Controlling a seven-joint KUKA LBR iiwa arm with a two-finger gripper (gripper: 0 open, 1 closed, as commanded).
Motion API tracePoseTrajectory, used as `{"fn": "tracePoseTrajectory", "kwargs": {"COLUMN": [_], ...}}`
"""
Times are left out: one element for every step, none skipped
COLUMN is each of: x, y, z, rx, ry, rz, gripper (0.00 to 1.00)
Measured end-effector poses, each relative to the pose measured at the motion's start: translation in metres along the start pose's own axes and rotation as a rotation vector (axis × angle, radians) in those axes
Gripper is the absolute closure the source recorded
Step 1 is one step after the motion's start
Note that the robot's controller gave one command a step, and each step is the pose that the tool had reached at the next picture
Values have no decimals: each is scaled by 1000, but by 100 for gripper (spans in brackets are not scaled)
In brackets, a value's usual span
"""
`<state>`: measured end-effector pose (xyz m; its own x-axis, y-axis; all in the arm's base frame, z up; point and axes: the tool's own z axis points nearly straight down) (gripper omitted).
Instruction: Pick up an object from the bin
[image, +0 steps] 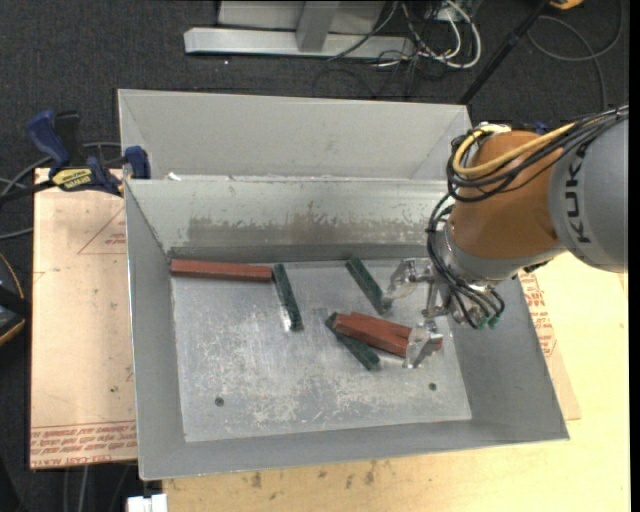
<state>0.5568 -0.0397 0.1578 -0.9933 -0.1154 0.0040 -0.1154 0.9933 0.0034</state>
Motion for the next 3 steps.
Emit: {"fn": "tracePoseTrajectory", "kwargs": {"x": [3, 13, 4], "y": [9, 42, 38], "z": [15, 76, 69], "rx": [3, 4, 5], "ry": [-8, -36, -70], "rz": [180, 352, 353], "gripper": [0, 0, 100]}}
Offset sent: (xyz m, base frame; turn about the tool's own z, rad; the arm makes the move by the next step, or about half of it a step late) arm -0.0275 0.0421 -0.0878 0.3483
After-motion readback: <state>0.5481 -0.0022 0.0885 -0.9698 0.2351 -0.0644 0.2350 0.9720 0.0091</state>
